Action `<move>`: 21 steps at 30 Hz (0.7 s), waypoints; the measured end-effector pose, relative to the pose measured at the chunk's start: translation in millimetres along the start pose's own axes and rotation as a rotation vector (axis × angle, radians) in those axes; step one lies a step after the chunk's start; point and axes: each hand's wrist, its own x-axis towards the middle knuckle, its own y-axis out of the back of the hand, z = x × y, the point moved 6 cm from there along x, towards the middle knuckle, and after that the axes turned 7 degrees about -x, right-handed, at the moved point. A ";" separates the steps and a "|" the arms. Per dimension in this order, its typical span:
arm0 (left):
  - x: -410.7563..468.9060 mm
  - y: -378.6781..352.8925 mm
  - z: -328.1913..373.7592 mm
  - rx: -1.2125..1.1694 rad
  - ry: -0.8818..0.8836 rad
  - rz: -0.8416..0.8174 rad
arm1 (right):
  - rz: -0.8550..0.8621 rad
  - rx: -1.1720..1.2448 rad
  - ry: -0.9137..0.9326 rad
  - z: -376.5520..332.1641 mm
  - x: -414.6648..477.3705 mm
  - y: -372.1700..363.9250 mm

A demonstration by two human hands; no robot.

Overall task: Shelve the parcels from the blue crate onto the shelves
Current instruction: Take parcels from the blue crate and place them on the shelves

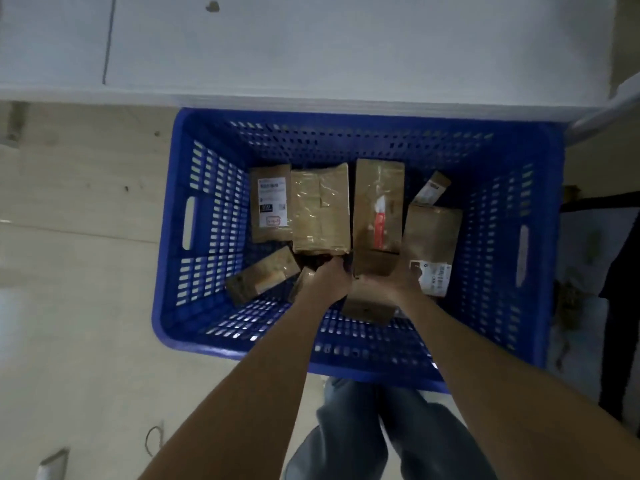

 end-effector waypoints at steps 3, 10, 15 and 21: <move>26.6 -21.6 -11.1 -0.247 0.113 -0.084 | 0.061 0.210 -0.043 7.7 25.8 -3.8; 11.2 -17.0 -5.3 -0.685 0.229 -0.123 | -0.056 0.550 -0.057 1.8 15.9 1.3; -56.7 48.0 24.5 -0.888 0.183 0.097 | -0.072 0.769 -0.014 -45.4 -61.2 32.4; -178.4 142.5 67.2 -1.182 0.096 0.287 | -0.154 0.963 0.051 -118.6 -187.9 84.0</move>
